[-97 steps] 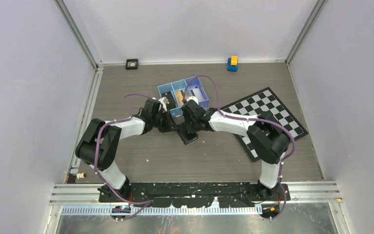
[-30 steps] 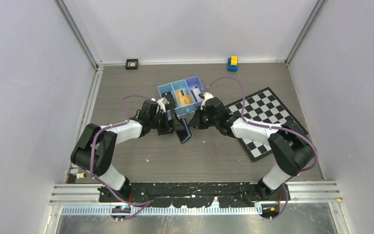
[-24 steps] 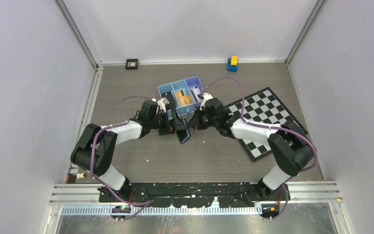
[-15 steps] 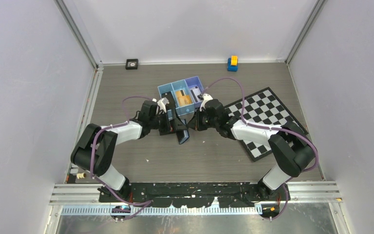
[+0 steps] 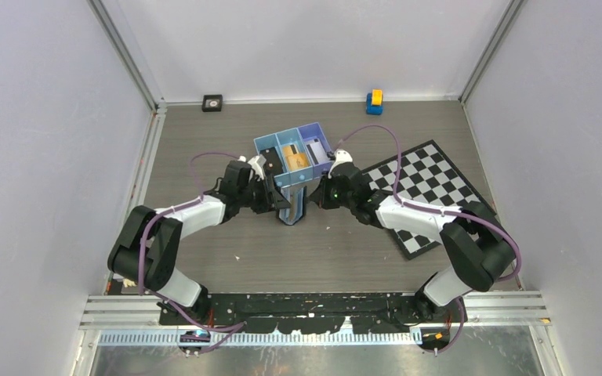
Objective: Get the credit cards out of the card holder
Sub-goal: Open the card holder at the center of the board.
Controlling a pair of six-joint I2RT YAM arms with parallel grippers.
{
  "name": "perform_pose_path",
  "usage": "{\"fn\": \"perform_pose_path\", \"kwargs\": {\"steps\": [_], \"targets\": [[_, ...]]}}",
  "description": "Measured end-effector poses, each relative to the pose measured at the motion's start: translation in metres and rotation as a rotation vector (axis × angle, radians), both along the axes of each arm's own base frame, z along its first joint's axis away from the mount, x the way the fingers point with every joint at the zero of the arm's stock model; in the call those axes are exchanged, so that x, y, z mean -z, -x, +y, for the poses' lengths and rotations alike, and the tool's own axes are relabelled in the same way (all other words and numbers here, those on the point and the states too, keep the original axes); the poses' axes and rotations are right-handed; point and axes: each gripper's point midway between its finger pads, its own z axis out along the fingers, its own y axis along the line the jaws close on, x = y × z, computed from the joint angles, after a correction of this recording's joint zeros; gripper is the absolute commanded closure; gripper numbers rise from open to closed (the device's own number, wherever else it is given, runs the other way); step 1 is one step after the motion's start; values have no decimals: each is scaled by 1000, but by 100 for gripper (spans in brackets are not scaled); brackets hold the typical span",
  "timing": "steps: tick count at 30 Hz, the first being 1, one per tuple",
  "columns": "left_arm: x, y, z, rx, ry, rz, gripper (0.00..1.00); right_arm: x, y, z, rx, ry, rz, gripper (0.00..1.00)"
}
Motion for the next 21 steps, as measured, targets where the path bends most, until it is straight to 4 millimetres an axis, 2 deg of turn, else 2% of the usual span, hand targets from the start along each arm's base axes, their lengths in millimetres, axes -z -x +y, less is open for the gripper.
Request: {"fn": "perform_pose_path", "kwargs": {"steps": [2,7,9,11,16,20,21], "targets": [[0,-1,2,-4,-4,-2,68,0,-2,-2,16,6,-4,99],[2,-5,8,-24,-18,-4,72,-2,-6,-7,46,14,-17,99],[3,-5,9,-28,-22,-2,74,-1,-6,-8,53,19,-16,96],[3,-5,10,-30,-23,-2,75,0,-6,-9,57,23,-11,85],[2,-4,7,-18,-8,0,77,5,-5,-12,68,27,15,49],[-3,-4,2,2,24,-7,83,15,-4,-8,51,4,64,37],[-3,-4,1,6,29,-7,89,18,-3,-6,43,-5,81,35]]}}
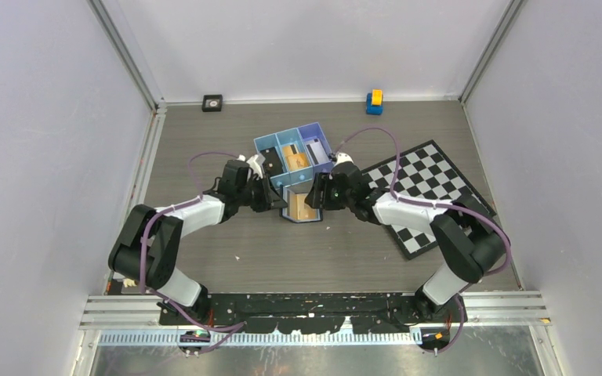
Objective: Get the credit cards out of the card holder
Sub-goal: Open the card holder at the center of the board, then remove the credit card from the card holder.
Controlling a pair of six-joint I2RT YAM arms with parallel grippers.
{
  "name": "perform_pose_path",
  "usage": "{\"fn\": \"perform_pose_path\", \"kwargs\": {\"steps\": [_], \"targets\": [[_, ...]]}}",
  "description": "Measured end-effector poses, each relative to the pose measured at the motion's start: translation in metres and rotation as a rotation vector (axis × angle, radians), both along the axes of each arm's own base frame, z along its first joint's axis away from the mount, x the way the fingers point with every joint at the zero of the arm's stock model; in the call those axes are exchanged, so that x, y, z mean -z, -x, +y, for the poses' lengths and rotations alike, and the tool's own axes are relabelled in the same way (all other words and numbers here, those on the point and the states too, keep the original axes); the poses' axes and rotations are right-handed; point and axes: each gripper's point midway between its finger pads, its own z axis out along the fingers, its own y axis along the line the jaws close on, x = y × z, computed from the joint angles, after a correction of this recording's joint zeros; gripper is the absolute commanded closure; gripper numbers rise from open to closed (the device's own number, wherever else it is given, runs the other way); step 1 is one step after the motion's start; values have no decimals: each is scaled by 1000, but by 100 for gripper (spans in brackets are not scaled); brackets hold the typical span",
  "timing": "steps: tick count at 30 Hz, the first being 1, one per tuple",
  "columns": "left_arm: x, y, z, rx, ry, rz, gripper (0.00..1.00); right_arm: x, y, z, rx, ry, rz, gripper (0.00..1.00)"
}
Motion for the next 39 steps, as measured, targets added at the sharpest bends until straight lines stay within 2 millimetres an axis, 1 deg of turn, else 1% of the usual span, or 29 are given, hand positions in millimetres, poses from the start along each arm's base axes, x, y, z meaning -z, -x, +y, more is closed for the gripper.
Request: {"fn": "perform_pose_path", "kwargs": {"steps": [1,2,4,5,8,10,11,14,17,19,21,23,25,27,29,33,35,36,39], "targets": [[-1,0,-1,4,6,0,92,4,1,2,-9,-10,19,34],[-1,1,-2,6,10,3,93,8,2,4,-18,-16,35,33],[-1,1,-2,8,14,4,93,17,4,9,-34,-29,74,31],[-1,1,-2,8,16,7,89,21,5,10,-37,-33,92,31],[-1,1,-3,8,19,8,73,26,4,11,-34,-35,116,31],[-2,2,-3,10,22,11,66,25,2,11,-26,-35,120,31],[-2,2,-4,11,25,13,65,24,1,10,-20,-32,119,31],[-3,3,-5,16,31,16,64,23,-2,8,-7,-20,118,32],[-3,4,-6,23,39,14,70,25,-2,5,5,-6,120,35],[-4,4,-6,26,44,13,71,26,-2,3,12,3,121,35],[-5,4,-7,29,49,11,71,27,-2,1,20,13,124,35],[-6,5,-8,33,54,10,66,28,-2,-1,28,23,124,35],[-7,5,-9,36,61,9,63,26,-3,-3,36,29,120,34],[-8,5,-10,40,67,4,64,22,-4,-6,45,34,108,34],[-8,5,-10,40,71,3,70,16,-5,-6,46,29,93,34],[-6,8,-10,37,76,18,78,-1,-4,-5,36,-6,52,34],[-7,8,-11,40,83,19,79,-9,-2,-5,26,-26,32,34],[-8,8,-12,43,87,16,78,-14,-2,-4,22,-39,20,34],[-11,8,-14,51,100,9,67,-20,0,0,3,-69,2,32]]}}
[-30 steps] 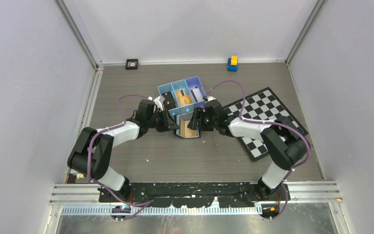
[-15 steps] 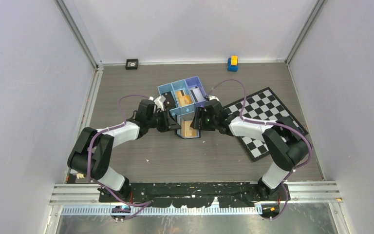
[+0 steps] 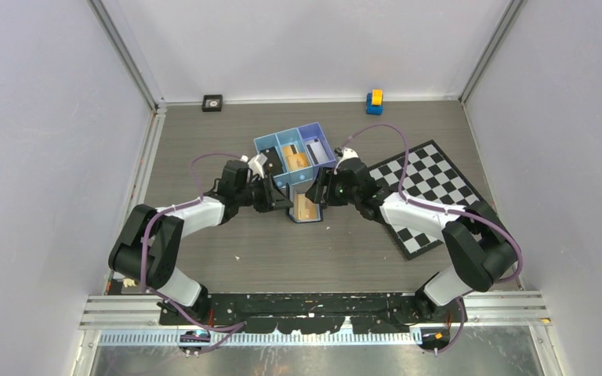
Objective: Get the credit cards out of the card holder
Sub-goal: Remove the credit card from the card holder.
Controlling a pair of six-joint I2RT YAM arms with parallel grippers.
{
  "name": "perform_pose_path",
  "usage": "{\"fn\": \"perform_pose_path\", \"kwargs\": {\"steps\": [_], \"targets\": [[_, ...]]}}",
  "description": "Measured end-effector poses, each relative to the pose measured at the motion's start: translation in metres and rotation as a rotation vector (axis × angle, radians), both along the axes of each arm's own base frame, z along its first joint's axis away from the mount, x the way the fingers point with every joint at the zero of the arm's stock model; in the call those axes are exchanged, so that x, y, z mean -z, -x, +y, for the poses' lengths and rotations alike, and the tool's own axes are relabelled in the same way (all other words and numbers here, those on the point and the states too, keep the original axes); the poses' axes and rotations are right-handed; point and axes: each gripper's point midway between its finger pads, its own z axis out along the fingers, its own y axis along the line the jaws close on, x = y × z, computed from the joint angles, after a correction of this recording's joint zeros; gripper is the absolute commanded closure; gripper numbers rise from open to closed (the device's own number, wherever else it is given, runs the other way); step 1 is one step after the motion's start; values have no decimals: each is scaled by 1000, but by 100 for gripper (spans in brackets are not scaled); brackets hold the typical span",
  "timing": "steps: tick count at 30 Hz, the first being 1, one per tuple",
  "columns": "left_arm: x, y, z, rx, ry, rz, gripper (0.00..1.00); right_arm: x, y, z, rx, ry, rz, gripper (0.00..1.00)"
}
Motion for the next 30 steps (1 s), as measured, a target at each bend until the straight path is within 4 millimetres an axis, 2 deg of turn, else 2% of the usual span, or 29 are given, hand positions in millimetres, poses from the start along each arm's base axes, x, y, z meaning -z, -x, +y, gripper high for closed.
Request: {"fn": "perform_pose_path", "kwargs": {"steps": [3,12,18,30], "targets": [[-4,-1,-2,8,18,-9,67,-2,2,3,-19,-18,-5,31],[-6,0,-4,10,36,-9,80,-7,5,13,-64,-61,-11,35],[-2,1,-5,17,37,5,85,3,7,14,-71,-50,14,39],[14,3,6,-11,-46,41,85,25,5,13,-55,-2,80,53]]}}
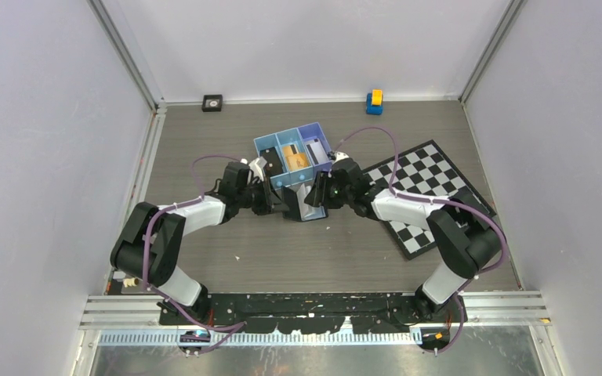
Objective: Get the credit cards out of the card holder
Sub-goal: Remove the credit card from the card holder.
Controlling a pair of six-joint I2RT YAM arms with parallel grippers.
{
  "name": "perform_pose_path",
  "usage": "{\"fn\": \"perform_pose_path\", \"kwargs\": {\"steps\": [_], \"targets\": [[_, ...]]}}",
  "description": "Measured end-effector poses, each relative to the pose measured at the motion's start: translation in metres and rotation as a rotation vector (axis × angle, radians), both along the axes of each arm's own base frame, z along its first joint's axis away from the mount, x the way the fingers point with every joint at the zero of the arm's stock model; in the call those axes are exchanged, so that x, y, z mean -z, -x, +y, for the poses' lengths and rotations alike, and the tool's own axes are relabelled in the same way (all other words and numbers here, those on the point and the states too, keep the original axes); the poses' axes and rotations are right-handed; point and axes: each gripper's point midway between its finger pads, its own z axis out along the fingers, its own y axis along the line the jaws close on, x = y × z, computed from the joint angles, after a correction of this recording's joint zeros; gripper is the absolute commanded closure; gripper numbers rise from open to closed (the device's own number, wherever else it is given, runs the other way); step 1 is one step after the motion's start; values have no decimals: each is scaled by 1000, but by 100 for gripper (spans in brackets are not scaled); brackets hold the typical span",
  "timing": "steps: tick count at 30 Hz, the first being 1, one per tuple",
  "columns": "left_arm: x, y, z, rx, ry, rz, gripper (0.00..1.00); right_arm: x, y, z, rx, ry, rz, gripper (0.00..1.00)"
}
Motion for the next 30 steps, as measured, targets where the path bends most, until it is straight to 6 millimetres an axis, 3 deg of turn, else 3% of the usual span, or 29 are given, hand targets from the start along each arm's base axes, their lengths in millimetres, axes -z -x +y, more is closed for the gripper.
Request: {"fn": "perform_pose_path", "kwargs": {"steps": [7,13,16,18,25,27,30], "targets": [[3,0,2,0,-17,-2,76,3,4,6,-28,-16,32,52],[1,0,1,5,-7,-6,64,-17,11,29,-112,-152,33,39],[1,0,1,4,-6,-6,60,-22,11,27,-114,-172,24,37],[1,0,1,4,-6,-6,57,-27,10,14,-83,-168,15,37],[1,-4,3,-22,-13,-29,41,-69,-22,-56,190,-133,-143,54],[2,-6,4,-40,-10,-24,40,-70,-31,-68,252,-117,-159,65],[0,-11,1,-62,11,-24,39,-50,-35,-76,293,-75,-116,91]]}}
